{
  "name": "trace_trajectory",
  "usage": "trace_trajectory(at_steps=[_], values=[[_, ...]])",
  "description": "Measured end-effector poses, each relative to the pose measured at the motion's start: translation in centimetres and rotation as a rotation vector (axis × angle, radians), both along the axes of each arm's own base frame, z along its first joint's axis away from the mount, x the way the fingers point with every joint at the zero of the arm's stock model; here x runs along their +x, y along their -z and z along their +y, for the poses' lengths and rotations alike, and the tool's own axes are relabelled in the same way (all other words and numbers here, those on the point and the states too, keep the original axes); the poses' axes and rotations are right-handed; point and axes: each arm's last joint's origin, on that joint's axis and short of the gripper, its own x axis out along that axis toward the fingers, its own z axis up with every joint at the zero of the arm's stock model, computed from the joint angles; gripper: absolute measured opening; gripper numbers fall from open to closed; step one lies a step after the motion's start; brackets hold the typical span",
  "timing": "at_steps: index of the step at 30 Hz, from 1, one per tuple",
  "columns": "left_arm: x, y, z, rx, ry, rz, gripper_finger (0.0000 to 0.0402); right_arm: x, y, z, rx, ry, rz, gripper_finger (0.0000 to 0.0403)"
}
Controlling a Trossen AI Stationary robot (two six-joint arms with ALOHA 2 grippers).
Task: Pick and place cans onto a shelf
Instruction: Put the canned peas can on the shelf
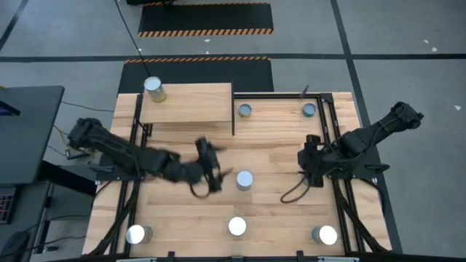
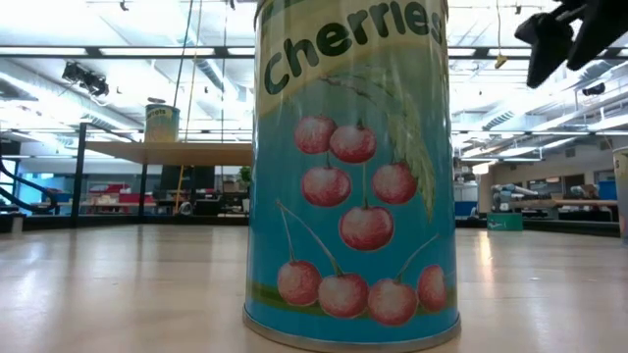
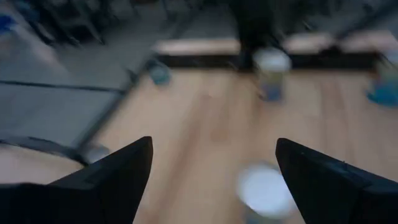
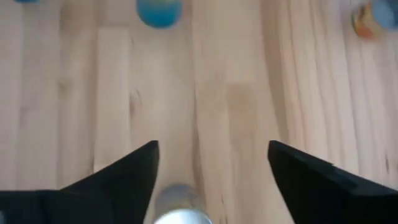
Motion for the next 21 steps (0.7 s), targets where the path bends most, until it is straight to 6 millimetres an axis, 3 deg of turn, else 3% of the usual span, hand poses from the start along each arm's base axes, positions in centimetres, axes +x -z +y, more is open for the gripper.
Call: trace_trajectory(at_steps=[3, 6, 10, 21], values=[[-1.0, -2.0, 1.6, -0.016, 0.031, -0.035, 0.0348, -0.5, 0.0, -0.9, 0.037, 0.025, 0.106, 0.0349], [-1.8, -2.8, 2.1, -0.033, 0.085, -0.049, 0.0348, -1.3, 0.7, -1.4, 0.084, 0.079, 0.236, 0.0364], [-1.8, -1.9, 1.9, -0.027, 0.105, -0.011, 0.0348, -2.4, 2.2, -1.7, 0.071, 0.133, 0.375, 0.0367], [0.2, 0.6, 1.0, -0.054, 0.102, 0.053, 0.0348, -2.2, 6.1, -1.9, 0.160, 0.143, 0.426, 0.0368]])
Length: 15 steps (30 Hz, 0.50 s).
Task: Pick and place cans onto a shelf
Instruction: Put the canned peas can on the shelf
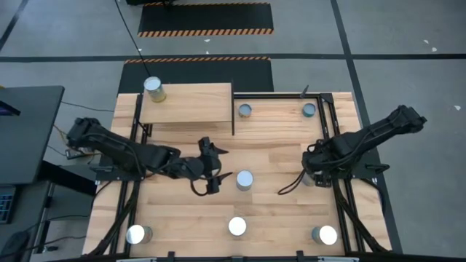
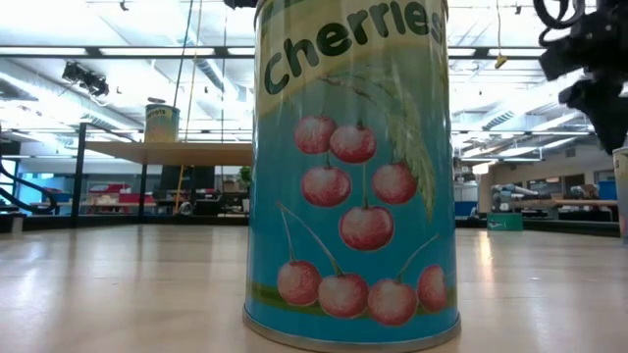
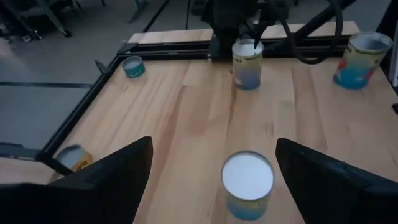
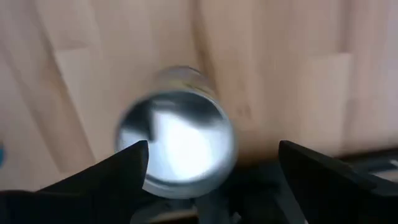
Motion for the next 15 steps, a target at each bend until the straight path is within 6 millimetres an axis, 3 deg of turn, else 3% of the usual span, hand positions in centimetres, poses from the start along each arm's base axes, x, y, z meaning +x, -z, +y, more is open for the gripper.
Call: trace_trajectory(at_steps=[15], values=[[0.24, 0.34, -0.11, -0.003, 0.002, 0.009, 0.0348, 0.11, 0.20, -0.44, 0.053, 0.017, 0.011, 0.0368]])
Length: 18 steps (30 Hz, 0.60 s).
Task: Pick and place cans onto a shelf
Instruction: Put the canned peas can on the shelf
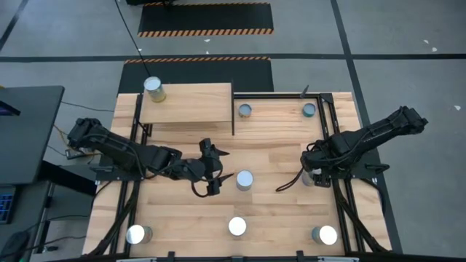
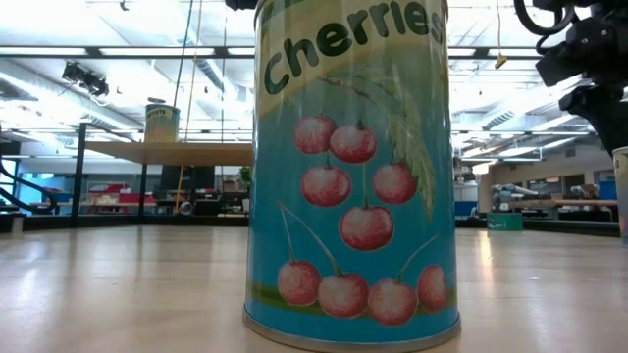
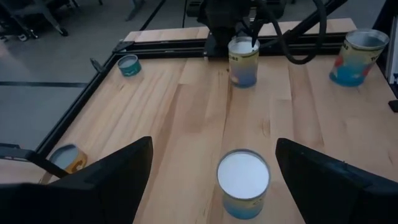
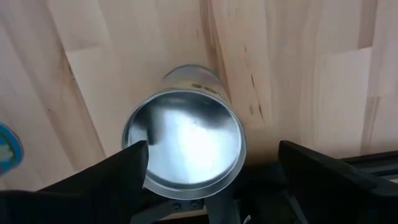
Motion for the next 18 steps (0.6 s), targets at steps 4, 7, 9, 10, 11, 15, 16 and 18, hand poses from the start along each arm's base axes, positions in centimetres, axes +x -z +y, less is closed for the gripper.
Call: trace_trajectory(at_steps=[4, 7, 9, 10, 11, 15, 16, 18], values=[[-0.5, -0.1, -0.2, 0.009, 0.022, 0.028, 0.0348, 0.2, 0.0, 0.1, 0.026, 0.000, -0.012, 0.0368], [-1.7, -0.9, -0.2, -0.011, 0.025, 0.027, 0.0348, 0.4, 0.0, 0.3, 0.061, 0.023, -0.029, 0.0367], [-2.3, -1.0, -0.3, -0.026, 0.019, 0.042, 0.0348, 0.5, 0.1, 0.3, 0.053, 0.057, -0.009, 0.0365], [-2.4, -1.0, -0.3, -0.029, 0.015, 0.047, 0.0348, 0.5, 0.2, 0.3, 0.043, 0.073, 0.005, 0.0365], [-2.4, -0.9, -0.3, -0.032, 0.010, 0.057, 0.0348, 0.7, 0.4, 0.3, 0.031, 0.088, 0.017, 0.0364], [-2.5, -0.8, -0.5, -0.030, 0.012, 0.066, 0.0348, 1.5, 1.3, 0.6, 0.004, 0.130, 0.079, 0.0364], [-2.6, -0.8, -0.5, -0.030, 0.015, 0.067, 0.0348, 1.7, 1.6, 0.7, 0.004, 0.132, 0.098, 0.0364], [-2.6, -0.7, -0.7, -0.029, 0.019, 0.069, 0.0348, 2.0, 2.0, 0.8, 0.001, 0.133, 0.126, 0.0364]])
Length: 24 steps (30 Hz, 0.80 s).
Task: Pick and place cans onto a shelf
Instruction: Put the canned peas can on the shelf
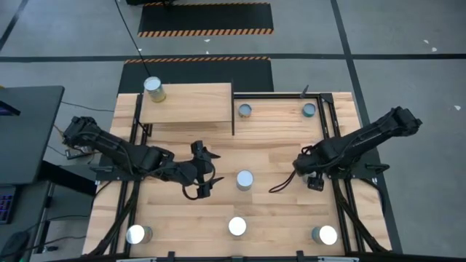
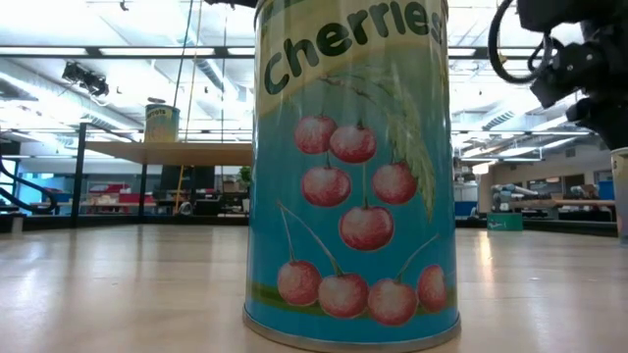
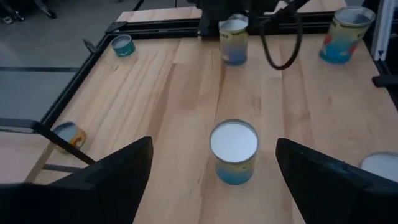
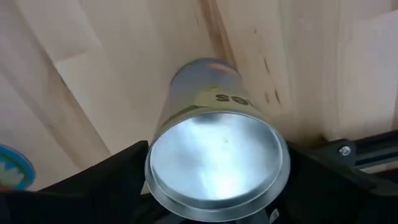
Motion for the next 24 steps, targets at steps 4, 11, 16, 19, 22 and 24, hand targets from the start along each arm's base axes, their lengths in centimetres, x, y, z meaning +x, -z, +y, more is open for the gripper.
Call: trace_trajectory(at_steps=[4, 11, 16, 19, 22, 24], values=[[0.0, 0.0, 0.0, 0.003, -0.004, 0.000, 0.0348, 0.4, 0.6, 0.0, -0.042, 0.003, 0.028, 0.0363], [-0.8, 1.2, -0.2, -0.039, -0.040, 0.101, 0.0348, 0.6, 0.8, 0.1, -0.037, -0.008, 0.044, 0.0326], [-2.6, 4.3, -0.4, -0.123, -0.147, 0.260, 0.0348, 1.1, 0.6, 0.1, 0.001, -0.042, 0.027, 0.0318], [-3.8, 6.2, -0.3, -0.156, -0.230, 0.332, 0.0348, 2.8, -0.8, -0.1, 0.022, -0.072, -0.025, 0.0318], [-4.3, 7.6, -0.1, -0.168, -0.270, 0.357, 0.0348, 5.3, -2.3, -0.6, -0.020, -0.126, -0.077, 0.0319], [-4.4, 8.1, 0.0, -0.173, -0.286, 0.361, 0.0348, 7.2, -3.2, -1.3, -0.049, -0.161, -0.095, 0.0320]])
